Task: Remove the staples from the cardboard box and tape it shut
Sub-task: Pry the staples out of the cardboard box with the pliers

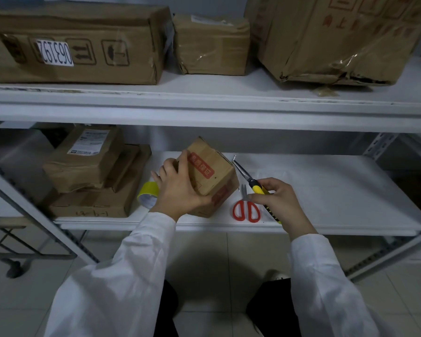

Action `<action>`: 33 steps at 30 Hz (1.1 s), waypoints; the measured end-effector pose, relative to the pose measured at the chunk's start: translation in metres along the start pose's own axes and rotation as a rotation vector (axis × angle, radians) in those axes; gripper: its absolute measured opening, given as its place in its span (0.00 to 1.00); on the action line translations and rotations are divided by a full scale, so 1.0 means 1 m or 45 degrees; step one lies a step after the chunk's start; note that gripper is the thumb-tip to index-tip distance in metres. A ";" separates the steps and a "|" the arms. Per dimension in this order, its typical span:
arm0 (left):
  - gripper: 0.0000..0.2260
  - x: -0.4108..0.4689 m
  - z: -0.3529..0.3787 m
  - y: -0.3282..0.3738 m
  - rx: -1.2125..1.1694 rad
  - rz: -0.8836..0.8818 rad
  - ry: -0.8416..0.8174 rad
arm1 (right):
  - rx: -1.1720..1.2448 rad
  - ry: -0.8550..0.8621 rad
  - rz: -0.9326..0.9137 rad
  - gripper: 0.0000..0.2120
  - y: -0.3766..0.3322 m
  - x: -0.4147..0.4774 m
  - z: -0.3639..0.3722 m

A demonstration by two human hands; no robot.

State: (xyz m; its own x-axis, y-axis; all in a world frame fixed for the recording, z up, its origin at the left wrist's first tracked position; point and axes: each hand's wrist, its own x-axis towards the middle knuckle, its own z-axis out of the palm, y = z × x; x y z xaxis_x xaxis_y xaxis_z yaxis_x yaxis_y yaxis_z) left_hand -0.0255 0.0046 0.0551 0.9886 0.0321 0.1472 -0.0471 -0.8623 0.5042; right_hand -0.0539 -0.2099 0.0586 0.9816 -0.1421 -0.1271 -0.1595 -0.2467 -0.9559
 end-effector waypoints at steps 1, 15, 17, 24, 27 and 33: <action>0.57 -0.001 0.000 -0.002 0.008 0.019 0.001 | -0.022 -0.016 0.005 0.13 0.000 0.000 0.000; 0.56 -0.002 0.000 -0.011 0.104 0.111 -0.065 | 0.136 0.001 0.090 0.09 -0.008 -0.004 0.002; 0.53 -0.001 0.000 -0.010 0.109 0.127 -0.067 | 0.163 0.016 0.107 0.09 -0.008 -0.005 0.004; 0.52 0.004 -0.003 -0.011 0.152 0.150 -0.095 | 0.184 0.071 0.096 0.09 -0.018 -0.007 0.001; 0.52 0.004 -0.002 -0.011 0.174 0.171 -0.103 | 0.265 0.138 0.163 0.06 -0.016 -0.007 0.003; 0.56 -0.001 -0.004 -0.020 0.176 0.158 -0.089 | 0.244 0.438 0.198 0.08 0.003 0.016 -0.031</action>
State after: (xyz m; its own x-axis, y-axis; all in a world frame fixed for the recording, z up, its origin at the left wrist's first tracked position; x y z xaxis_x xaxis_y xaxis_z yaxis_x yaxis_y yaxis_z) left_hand -0.0264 0.0241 0.0485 0.9841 -0.1100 0.1394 -0.1542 -0.9188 0.3635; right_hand -0.0417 -0.2430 0.0618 0.8501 -0.4832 -0.2093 -0.2492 -0.0190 -0.9683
